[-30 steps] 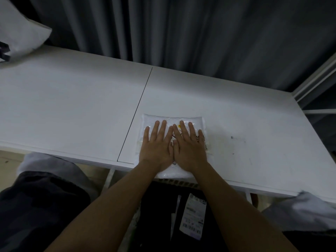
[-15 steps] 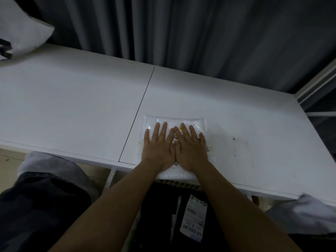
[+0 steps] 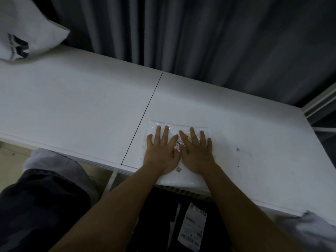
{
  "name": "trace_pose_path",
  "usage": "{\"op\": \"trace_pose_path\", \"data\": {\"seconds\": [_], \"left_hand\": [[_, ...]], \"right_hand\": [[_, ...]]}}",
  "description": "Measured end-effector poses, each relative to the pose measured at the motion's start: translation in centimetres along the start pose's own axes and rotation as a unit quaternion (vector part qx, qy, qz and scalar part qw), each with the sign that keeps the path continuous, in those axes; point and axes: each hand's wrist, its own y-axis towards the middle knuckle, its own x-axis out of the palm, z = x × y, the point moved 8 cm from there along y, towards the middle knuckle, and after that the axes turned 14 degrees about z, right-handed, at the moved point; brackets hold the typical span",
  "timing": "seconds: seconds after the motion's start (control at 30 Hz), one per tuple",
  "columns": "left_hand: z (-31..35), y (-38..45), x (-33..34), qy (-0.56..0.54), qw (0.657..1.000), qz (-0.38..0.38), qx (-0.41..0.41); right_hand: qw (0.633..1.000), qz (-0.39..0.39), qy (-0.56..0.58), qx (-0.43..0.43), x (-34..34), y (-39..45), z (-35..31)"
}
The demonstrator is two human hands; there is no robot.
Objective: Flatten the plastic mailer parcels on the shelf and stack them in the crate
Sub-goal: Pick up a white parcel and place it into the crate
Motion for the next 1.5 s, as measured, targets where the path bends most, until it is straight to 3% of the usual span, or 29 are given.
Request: {"op": "trace_pose_path", "data": {"seconds": [0.43,0.6,0.73,0.93,1.03,1.17,1.27,1.4,1.5], "left_hand": [[0.0,0.3,0.5,0.027,0.999,-0.016,0.007],[-0.1,0.5,-0.1,-0.016,0.999,0.029,-0.001],[-1.0,0.2,-1.6,-0.003,0.994,0.086,-0.069],[-4.2,-3.1,-3.6,0.013,0.979,0.057,-0.198],[-4.8,-4.4,-4.1,-0.099,0.969,0.023,-0.223],[-3.5,-7.0,-5.0,-0.164,0.971,0.015,-0.174],[-0.6,-10.0,-4.8,-0.173,0.979,0.027,-0.106],[3.0,-14.4,-1.5,-0.171,0.985,-0.013,-0.022],[3.3,-17.1,2.4,-0.202,0.972,-0.098,-0.069]], "right_hand": [[0.995,0.098,0.005,0.006,0.0,-4.1,-0.5],[0.994,0.109,0.007,0.029,-0.2,-3.8,-0.1],[0.993,0.083,-0.006,0.086,0.0,-4.1,0.5],[0.991,0.054,0.039,0.119,-0.5,-7.0,0.1],[0.974,0.125,0.116,0.150,-2.2,-10.0,1.1],[0.889,0.268,0.304,0.213,-3.4,-14.9,4.0],[0.898,0.322,0.253,0.163,-2.8,-19.1,5.6],[0.930,0.268,0.191,0.163,0.5,-23.4,8.6],[0.964,0.147,0.140,0.173,4.0,-24.7,9.7]]}}
